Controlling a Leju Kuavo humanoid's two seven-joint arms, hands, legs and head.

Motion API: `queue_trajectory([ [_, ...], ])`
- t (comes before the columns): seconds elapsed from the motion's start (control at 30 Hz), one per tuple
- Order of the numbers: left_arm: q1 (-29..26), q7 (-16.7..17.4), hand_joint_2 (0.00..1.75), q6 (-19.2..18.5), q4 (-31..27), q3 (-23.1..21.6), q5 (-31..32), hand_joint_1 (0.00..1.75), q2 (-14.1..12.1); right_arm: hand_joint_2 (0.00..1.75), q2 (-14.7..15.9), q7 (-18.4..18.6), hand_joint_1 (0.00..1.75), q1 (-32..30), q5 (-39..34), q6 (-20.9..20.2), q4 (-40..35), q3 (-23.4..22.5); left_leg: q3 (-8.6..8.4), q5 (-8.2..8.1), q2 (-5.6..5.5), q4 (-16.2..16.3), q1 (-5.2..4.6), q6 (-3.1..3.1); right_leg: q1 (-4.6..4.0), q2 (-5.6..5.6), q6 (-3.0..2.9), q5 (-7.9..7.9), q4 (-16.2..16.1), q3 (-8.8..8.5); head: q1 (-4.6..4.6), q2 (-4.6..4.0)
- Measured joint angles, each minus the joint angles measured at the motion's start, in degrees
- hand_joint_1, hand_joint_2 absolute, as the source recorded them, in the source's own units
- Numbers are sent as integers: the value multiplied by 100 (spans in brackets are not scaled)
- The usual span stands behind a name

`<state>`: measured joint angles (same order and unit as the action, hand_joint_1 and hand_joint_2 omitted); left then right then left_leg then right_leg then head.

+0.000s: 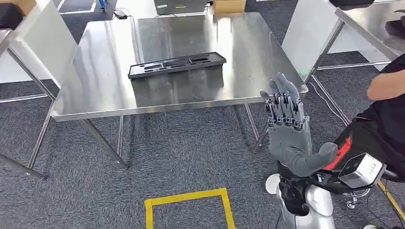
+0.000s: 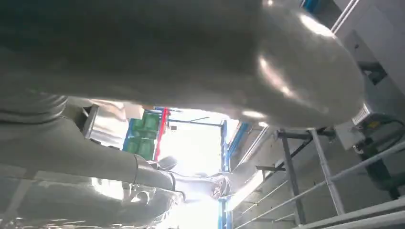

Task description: Take the parts from the cabinet and place them on the table.

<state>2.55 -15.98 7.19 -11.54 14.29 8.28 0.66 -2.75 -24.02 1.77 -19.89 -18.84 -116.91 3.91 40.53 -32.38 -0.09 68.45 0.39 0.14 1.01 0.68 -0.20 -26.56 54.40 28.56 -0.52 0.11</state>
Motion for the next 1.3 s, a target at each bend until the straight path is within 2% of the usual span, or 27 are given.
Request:
queue_trajectory([
  [0.03,2,-7,0,2,0,7,-7,0,-4,0,-2,-2,0,5,-4,-9,9,4,82,-145,-3,394,26,-46,0,5,18,71,11,83,7,0],
  [0.1,3,-13,0,11,0,11,-20,0,-13,0,-9,-18,0,16,-37,-37,37,24,-84,75,-1,502,111,-125,41,10,89,186,58,286,4,0],
  [0.17,15,-13,0,20,-4,13,-20,0,-26,0,-15,-28,0,72,-72,-55,46,59,-632,413,3,-182,182,-202,102,9,158,254,168,467,4,0],
  [0.2,36,-15,0,33,-13,13,-20,0,-28,0,-20,-28,0,119,-79,-72,44,81,-996,422,3,-681,231,-248,93,10,198,278,255,548,11,0],
  [0.23,66,-24,0,37,-24,15,-20,0,-20,0,-24,-30,0,159,-85,-94,44,101,-1190,229,-40,-1012,188,-280,80,12,235,301,312,663,22,0],
  [0.27,72,-43,0,48,-28,22,-18,0,-50,0,-28,-26,0,197,-77,-103,46,124,-1104,255,-68,-977,176,-180,66,20,296,346,323,682,-22,0],
  [0.37,67,-77,0,81,-28,57,0,0,-52,0,-33,-17,0,263,-85,-116,48,225,-985,365,-57,-1001,94,-1,49,18,508,496,268,724,-24,0],
  [0.4,71,-66,0,135,-28,89,-68,0,-44,0,-33,-9,0,286,-85,-109,52,240,-957,446,-18,-1035,106,116,90,13,491,375,353,777,-22,0],
  [0.47,44,-61,0,179,-28,173,-160,0,-50,0,-37,46,0,349,-85,-98,61,271,-817,554,-5,-1038,80,262,71,-1,360,-188,987,1043,-31,0],
  [0.53,3,-68,0,203,-28,243,-175,0,-52,0,-33,63,0,373,-85,-94,79,293,-658,674,16,-1037,55,282,63,-19,331,-615,1844,1272,-33,0],
  [0.57,-13,-70,0,205,-28,260,-177,0,-50,0,-33,68,0,375,-85,-94,87,304,-562,740,17,-1033,42,285,50,-33,375,-665,2087,1281,-33,0],
  [0.6,-26,-72,0,205,-26,262,-177,0,-46,0,-33,74,0,377,-85,-94,98,315,-479,801,17,-1027,28,285,49,-35,425,-594,2063,1152,-33,0],
  [0.67,-42,-85,0,205,-26,282,-179,0,-37,0,-31,77,0,394,-85,-94,109,334,-350,913,10,-1026,12,263,18,-36,494,-309,1344,545,-33,0],
  [0.7,-43,-100,0,205,-26,302,-196,0,-29,0,-31,85,0,416,-100,-87,111,341,-311,961,4,-1026,11,245,3,-36,467,-251,828,172,-31,0],
  [0.73,-43,-109,0,205,-26,321,-232,0,-6,0,-31,112,0,452,-140,-68,114,343,-278,1006,4,-1023,9,215,-28,-41,372,-403,333,-120,-31,0],
  [0.77,-41,-118,0,214,-26,356,-265,0,-2,0,-35,149,0,483,-212,-48,122,348,-258,1067,9,-1027,-4,172,-101,-40,341,-449,77,-272,-24,0],
  [0.87,-52,-79,0,232,-17,435,-313,0,48,0,-15,210,0,515,-203,18,166,343,-269,1220,16,-1105,10,69,-135,-48,231,-342,94,-131,-26,0],
  [0.9,-64,-50,0,227,-4,437,-284,0,52,0,-15,221,0,524,-166,39,179,343,-226,1164,11,-1069,35,48,68,-23,154,-257,44,-126,-28,0],
  [0.93,-64,-46,0,214,-4,435,-256,0,74,0,-13,225,0,536,-144,67,190,343,-170,892,-4,-938,23,23,27,-5,129,-204,49,-108,-9,0],
  [0.97,-74,-33,0,188,2,433,-223,0,109,0,-7,223,0,535,-135,98,199,341,-78,473,-6,-588,44,11,33,7,25,-137,54,-42,-4,0],
  [1.03,-79,0,0,190,13,426,-125,0,151,0,7,223,0,515,-138,166,223,334,109,-88,-9,274,59,-50,17,21,29,-7,68,111,-2,0],
  [1.1,-82,37,0,192,24,417,-33,0,164,0,11,223,0,447,-153,223,247,332,58,-20,-6,620,108,-110,24,35,60,86,105,271,-4,0],
  [1.13,-82,92,0,192,26,404,22,0,164,0,11,210,0,394,-151,262,258,330,-110,161,-5,485,141,-142,42,37,106,119,150,353,-7,0],
  [1.2,-96,168,0,190,31,376,81,0,151,0,11,157,0,246,-122,275,264,324,-774,464,-2,-336,212,-205,88,38,149,165,300,543,-4,0],
  [1.23,-93,184,0,190,31,372,94,0,146,0,11,131,0,183,-120,275,264,323,-1012,216,-19,-752,228,-256,67,39,181,183,387,633,0,0],
  [1.27,-100,197,0,190,31,367,120,0,116,0,11,118,0,134,-120,277,266,315,-1117,174,-59,-933,171,-222,49,35,217,206,447,709,-6,0],
  [1.3,-107,201,0,195,33,365,127,0,107,0,11,109,0,75,-118,275,267,315,-1048,155,-45,-915,167,-176,35,34,271,245,448,723,-26,0],
])
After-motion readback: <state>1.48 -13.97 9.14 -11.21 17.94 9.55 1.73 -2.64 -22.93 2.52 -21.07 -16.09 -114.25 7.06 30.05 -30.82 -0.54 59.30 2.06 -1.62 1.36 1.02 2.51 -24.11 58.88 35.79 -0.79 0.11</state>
